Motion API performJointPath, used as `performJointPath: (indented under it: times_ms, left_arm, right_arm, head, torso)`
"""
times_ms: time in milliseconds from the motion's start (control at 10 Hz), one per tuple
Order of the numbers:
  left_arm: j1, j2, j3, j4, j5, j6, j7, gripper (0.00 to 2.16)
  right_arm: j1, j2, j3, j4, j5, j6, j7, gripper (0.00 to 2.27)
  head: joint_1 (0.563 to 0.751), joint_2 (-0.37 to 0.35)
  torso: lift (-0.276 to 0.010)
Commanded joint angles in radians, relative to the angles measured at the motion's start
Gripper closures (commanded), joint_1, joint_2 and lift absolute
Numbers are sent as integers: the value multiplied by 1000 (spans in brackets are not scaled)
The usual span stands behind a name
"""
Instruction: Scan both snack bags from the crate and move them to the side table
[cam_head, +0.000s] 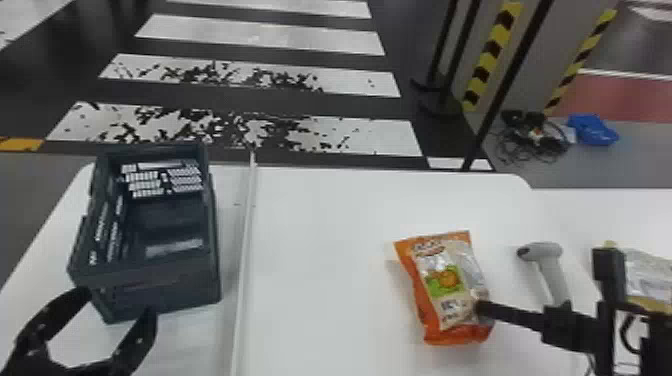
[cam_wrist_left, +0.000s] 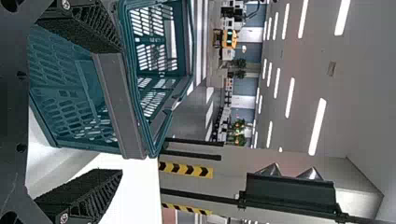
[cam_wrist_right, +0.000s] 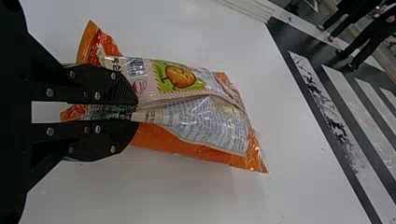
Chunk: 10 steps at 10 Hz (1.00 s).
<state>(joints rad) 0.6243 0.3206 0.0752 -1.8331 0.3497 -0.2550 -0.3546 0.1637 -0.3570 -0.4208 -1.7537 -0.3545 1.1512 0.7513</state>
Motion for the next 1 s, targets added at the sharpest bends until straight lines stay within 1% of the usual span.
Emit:
performJointPath:
  times_ms: [0,100,300,500,600,800,900]
  left_arm:
    - [0,0,0,0,0,0,0,80]
    - [2,-2,0,0,0,0,0,80]
    - [2,-2,0,0,0,0,-1,80]
    - [0,-2,0,0,0,3,-1,80]
    - [2,-2,0,0,0,3,-1,80]
    - [0,-2,0,0,-2,3,-1,80]
    - [2,-3,0,0,-3,3,0,80]
  right_arm:
    - [14,3,-46,-49,-26,5,-1,2236]
    - [22,6,-79,-93,-30,23,-6,2236]
    - [23,9,-144,-125,-63,42,-10,2236]
    - [-1,4,-231,-119,-112,39,-61,2236]
    - [-16,0,-271,-112,-113,20,-81,2236]
    - [-29,-2,-328,-82,-116,-106,-165,2236]
    - [-39,-3,-348,-43,-116,-182,-213,2236]
  head:
    - [695,-141]
    - [695,-151]
    - [695,-167]
    - [695,-192]
    - [695,-219]
    - [695,-285]
    - [695,-327]
  torso:
    - [-99]
    - [-99]
    - [-99]
    - [-99]
    - [-99]
    - [-99]
    - [-99]
